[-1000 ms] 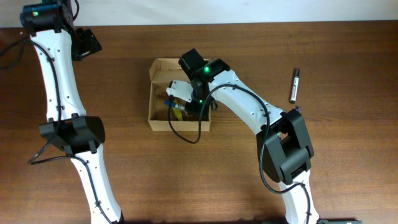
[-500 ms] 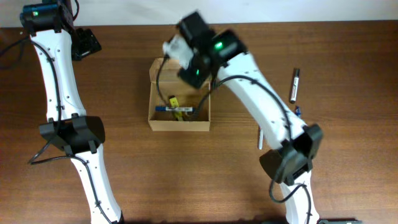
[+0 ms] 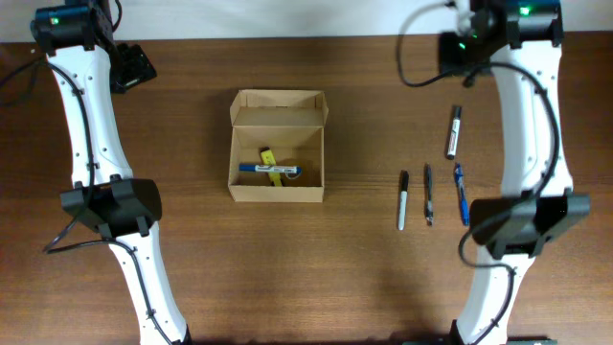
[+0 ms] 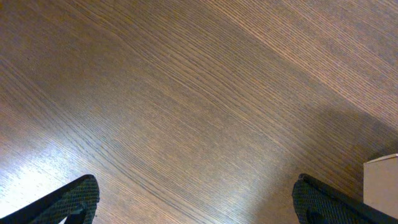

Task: Pack container
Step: 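Grasp the black-capped white marker with the right gripper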

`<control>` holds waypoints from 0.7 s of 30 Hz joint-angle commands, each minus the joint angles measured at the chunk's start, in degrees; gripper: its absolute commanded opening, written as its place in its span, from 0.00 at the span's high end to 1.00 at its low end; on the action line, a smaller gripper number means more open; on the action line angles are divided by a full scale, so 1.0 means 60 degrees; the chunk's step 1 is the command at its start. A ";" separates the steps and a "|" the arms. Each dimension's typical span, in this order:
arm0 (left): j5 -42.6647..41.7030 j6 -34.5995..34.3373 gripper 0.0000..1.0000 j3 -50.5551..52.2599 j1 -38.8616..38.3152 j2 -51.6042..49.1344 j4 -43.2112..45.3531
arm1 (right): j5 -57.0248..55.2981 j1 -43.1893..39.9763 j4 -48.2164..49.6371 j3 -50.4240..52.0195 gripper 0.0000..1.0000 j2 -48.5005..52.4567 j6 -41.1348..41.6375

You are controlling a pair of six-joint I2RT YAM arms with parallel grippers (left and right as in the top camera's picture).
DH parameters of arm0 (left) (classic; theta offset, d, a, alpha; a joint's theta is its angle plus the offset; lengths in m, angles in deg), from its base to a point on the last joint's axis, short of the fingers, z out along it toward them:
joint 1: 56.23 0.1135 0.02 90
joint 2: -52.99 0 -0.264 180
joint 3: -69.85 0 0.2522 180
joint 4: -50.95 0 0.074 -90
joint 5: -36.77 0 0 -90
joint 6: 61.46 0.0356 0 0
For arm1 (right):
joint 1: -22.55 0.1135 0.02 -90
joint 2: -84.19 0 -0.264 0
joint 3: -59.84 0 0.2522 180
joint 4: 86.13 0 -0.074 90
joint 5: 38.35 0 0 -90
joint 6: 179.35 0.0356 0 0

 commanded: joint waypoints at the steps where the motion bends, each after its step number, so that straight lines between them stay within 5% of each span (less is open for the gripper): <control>1: 0.0091 0.0113 0.00 -0.0047 0.0022 0.0004 -0.0011 | 0.0860 -0.0780 0.0222 0.1359 0.51 0.0397 0.0710; 9: 0.0091 0.0113 0.00 -0.0047 0.0022 0.0004 -0.0015 | 0.1122 -0.1530 0.2193 0.4812 0.45 0.0412 0.1949; 21: 0.0091 0.0113 0.00 -0.0047 0.0022 0.0004 -0.0011 | 0.1086 -0.1530 0.4317 0.7176 0.49 0.0477 0.2455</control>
